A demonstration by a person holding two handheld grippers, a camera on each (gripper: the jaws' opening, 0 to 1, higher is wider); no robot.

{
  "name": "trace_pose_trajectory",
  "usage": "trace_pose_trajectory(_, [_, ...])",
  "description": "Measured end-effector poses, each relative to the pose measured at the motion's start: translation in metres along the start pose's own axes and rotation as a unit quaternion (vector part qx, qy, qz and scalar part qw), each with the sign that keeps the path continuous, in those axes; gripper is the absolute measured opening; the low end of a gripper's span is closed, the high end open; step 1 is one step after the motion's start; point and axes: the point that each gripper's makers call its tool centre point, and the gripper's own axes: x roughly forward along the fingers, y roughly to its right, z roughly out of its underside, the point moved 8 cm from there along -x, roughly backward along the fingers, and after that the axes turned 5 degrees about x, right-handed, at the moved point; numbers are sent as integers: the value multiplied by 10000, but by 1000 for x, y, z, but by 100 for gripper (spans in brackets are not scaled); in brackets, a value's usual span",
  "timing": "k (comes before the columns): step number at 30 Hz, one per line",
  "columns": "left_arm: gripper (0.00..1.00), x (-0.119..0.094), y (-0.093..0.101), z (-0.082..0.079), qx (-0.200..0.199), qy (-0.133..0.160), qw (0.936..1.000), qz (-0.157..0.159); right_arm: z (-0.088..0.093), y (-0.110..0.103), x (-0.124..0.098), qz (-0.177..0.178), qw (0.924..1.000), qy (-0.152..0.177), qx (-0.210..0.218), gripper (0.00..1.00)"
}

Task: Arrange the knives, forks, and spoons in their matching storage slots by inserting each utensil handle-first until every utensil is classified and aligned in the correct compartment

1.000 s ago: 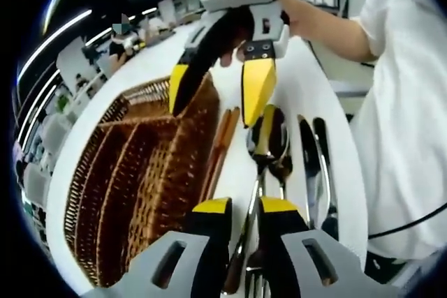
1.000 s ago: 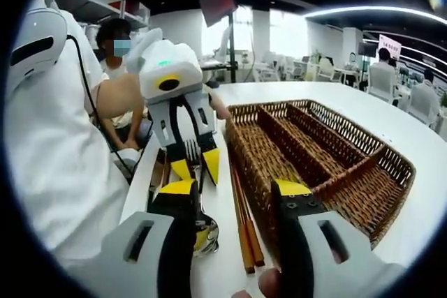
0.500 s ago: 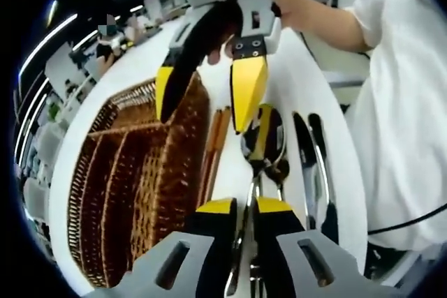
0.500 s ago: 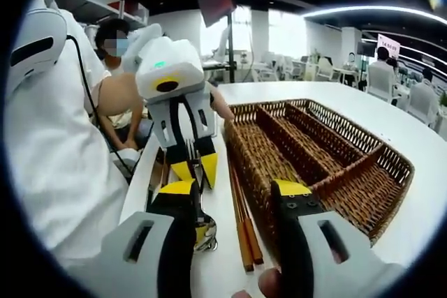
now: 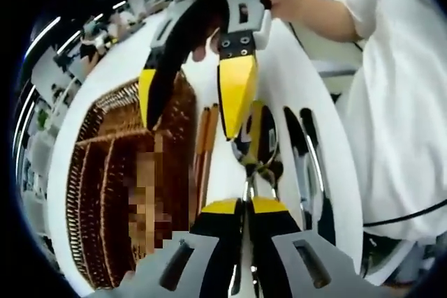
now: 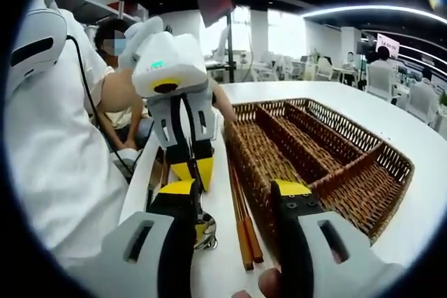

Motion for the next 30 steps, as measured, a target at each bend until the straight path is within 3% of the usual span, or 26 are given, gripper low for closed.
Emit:
trace_pose_trajectory(21, [3, 2, -4, -7, 407, -493, 9972, 388, 2, 2, -2, 9, 10000, 19, 25, 43])
trace_pose_trajectory(30, [4, 6, -5, -8, 530, -714, 9952, 410, 2, 3, -2, 16, 10000, 28, 35, 43])
